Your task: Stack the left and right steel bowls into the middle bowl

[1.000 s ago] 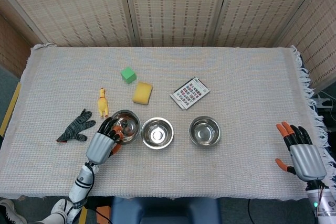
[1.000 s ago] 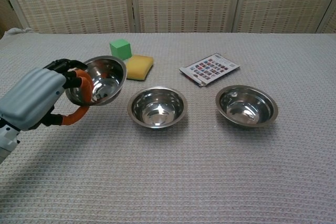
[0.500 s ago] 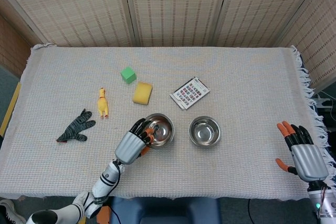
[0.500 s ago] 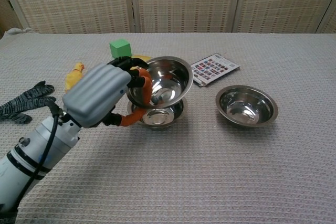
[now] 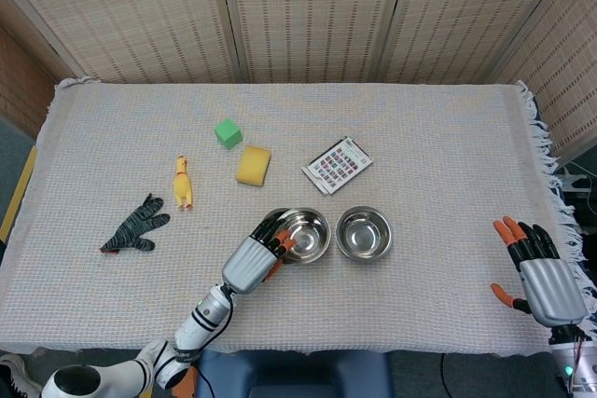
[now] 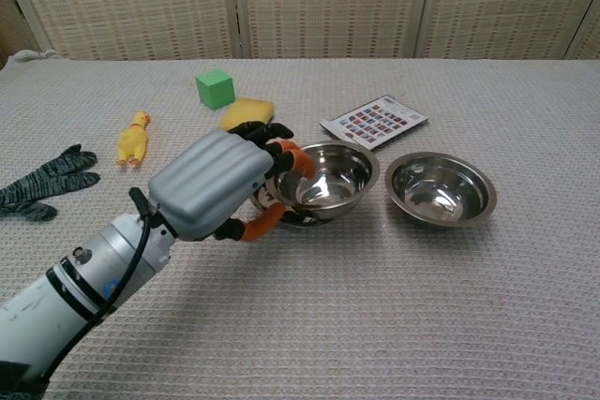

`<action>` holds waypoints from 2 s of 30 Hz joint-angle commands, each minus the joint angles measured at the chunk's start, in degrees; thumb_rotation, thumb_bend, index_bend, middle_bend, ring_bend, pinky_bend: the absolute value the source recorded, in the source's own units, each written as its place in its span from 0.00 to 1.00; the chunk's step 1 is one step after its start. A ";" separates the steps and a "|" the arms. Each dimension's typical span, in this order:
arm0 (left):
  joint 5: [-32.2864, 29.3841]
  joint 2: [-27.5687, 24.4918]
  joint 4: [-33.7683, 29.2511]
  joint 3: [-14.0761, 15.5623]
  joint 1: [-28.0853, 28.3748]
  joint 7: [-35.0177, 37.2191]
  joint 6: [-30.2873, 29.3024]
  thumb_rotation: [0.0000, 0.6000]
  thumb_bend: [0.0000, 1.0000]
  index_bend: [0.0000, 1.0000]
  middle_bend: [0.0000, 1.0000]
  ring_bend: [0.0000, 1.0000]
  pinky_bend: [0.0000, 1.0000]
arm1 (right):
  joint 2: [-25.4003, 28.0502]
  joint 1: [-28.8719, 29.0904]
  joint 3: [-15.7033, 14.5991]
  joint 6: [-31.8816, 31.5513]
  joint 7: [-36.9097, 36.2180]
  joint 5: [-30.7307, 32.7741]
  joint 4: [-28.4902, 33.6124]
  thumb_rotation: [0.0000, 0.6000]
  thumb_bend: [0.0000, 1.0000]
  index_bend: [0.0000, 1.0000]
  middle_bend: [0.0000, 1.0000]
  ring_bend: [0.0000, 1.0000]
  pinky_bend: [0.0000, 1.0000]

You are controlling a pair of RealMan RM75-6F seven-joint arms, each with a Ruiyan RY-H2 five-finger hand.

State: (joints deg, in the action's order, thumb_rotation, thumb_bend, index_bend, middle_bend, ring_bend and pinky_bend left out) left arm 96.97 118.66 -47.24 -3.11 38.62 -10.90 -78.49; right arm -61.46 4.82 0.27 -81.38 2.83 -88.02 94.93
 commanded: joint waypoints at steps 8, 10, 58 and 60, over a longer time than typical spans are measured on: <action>-1.61 -5.13 -4.53 -0.47 -1.28 -3.40 0.22 1.00 0.47 0.27 0.25 0.10 0.15 | -0.13 0.19 -0.05 0.32 -0.18 -0.19 -0.13 1.00 0.12 0.00 0.00 0.00 0.00; -1.27 -6.10 -5.93 -0.23 -1.56 -4.15 -0.40 1.00 0.47 0.27 0.25 0.10 0.15 | -0.25 0.35 -0.09 0.72 0.04 -0.11 -0.11 1.00 0.12 0.00 0.00 0.00 0.00; -2.52 -33.56 -26.83 5.71 -21.19 8.14 -10.49 1.00 0.45 0.08 0.12 0.02 0.15 | -36.54 20.29 4.95 4.78 -0.39 -8.94 -26.56 1.00 0.40 0.74 0.16 0.00 0.00; -2.72 -33.83 -26.81 5.38 -21.23 8.62 -10.22 1.00 0.45 0.08 0.12 0.02 0.15 | -37.26 21.97 6.15 5.88 0.30 -8.60 -25.41 1.00 0.40 0.73 0.16 0.00 0.00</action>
State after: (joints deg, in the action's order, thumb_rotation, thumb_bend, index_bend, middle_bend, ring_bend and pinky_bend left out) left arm 94.36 84.95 -74.05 2.41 17.42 -2.43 -88.83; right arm -98.17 25.62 5.51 -76.26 2.45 -96.54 68.52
